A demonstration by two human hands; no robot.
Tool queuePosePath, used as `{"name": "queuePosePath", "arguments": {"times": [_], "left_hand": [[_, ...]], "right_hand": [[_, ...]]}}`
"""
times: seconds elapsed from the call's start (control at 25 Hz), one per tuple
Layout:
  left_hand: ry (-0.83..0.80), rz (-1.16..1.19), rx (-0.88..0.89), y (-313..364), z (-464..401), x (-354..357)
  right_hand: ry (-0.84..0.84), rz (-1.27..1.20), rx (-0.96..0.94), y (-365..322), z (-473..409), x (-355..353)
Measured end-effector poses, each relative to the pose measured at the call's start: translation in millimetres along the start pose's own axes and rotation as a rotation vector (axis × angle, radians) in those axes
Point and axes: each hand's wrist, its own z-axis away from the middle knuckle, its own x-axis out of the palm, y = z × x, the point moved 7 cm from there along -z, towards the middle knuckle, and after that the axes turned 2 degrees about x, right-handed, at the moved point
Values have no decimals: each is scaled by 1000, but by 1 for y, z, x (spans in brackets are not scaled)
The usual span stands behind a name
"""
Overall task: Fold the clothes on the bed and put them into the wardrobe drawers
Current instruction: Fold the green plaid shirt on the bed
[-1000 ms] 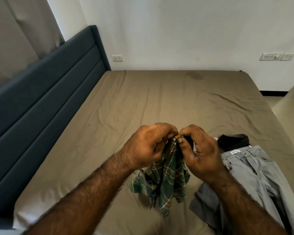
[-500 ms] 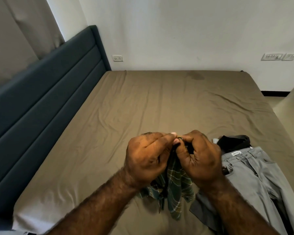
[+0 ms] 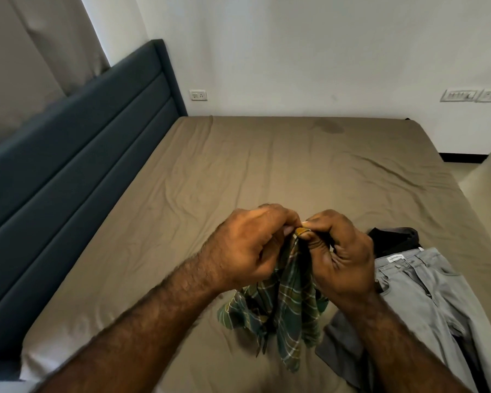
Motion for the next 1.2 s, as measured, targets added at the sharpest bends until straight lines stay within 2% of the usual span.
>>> {"name": "queuePosePath", "arguments": {"times": [0.08, 0.16, 0.2, 0.24, 0.28, 0.32, 0.4, 0.52, 0.6, 0.64, 0.72, 0.76, 0.8, 0.84, 0.92, 0.96, 1.0, 1.04, 1.12, 1.2], "left_hand": [[-31, -19, -77, -7, 0, 10], [-18, 337, -415, -25, 7, 24], [23, 514, -555, -31, 13, 33], [101, 602, -642, -33, 18, 36], [193, 549, -641, -34, 22, 34], [242, 397, -586, -32, 27, 32], [207, 197, -482, -34, 38, 40], [80, 366, -728, -68, 52, 59], [134, 167, -739, -80, 58, 46], [159, 33, -705, -81, 59, 40], [216, -35, -662, -82, 60, 33], [237, 53, -707, -87, 63, 37], [251, 204, -806, -94, 67, 43], [243, 416, -929, -102, 73, 52], [169, 903, -1104, -103, 81, 65], [125, 1062, -1131, -102, 83, 65], [81, 1108, -1106, -103, 82, 61], [23, 1030, -1037, -107, 77, 56], [-99, 694, -887, -107, 67, 53], [-215, 484, -801, -95, 65, 66]], "right_hand": [[-33, 41, -21, 1, 1, 0], [-92, 223, -153, -6, 1, 1], [-117, 288, -160, -5, 0, 1], [-116, 313, -82, 0, -5, 1], [-91, 306, 60, 8, -11, -2], [-71, 252, 221, 17, -14, -4], [-95, 79, 472, 35, -17, 0], [-180, -164, 766, 56, -10, 10], [-206, -252, 943, 70, 0, 11], [-257, -186, 986, 77, 6, 9], [-519, 132, 969, 87, 16, 4], [-604, 223, 932, 85, 18, 3], [-611, 197, 916, 82, 19, 2], [-534, 55, 934, 82, 19, 1], [-273, -265, 1047, 84, 21, -4], [-191, -316, 1081, 87, 23, -6], [-150, -310, 1092, 91, 26, -7], [-157, -297, 1097, 92, 29, -6], [-249, -312, 1080, 86, 31, 2], [-330, -297, 1047, 78, 29, 13]]}}
